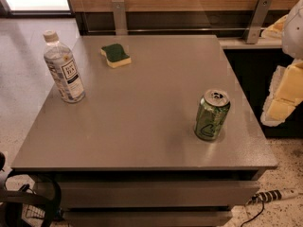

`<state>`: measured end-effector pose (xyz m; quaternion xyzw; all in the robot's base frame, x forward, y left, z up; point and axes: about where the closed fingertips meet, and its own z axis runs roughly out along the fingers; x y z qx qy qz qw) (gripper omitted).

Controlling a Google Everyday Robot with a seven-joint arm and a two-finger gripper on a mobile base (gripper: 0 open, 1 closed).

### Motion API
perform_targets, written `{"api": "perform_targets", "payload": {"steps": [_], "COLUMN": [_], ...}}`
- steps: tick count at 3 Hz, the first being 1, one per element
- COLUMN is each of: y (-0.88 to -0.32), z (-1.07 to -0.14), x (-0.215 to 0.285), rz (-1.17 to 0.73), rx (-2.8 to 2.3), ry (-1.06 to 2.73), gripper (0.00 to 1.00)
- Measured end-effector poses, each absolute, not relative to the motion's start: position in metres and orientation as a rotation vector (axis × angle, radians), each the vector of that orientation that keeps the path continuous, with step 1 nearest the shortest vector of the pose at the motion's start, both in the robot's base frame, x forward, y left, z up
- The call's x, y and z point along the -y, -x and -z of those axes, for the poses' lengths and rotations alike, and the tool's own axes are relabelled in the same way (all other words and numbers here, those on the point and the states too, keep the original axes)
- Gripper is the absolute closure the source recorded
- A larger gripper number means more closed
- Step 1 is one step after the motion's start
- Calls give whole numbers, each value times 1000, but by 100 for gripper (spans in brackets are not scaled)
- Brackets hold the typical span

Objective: Move green can near sponge

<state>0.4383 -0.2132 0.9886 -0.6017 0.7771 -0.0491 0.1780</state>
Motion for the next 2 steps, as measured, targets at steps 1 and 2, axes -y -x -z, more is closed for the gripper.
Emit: {"api": "perform_targets", "payload": {"steps": [1, 2], "y": [-438, -439], "z": [-989, -985], "x": [213, 214], "rz": [139, 63], "rx": [-2198, -2155], "ry": [1702, 1686], "gripper": [0, 0]}}
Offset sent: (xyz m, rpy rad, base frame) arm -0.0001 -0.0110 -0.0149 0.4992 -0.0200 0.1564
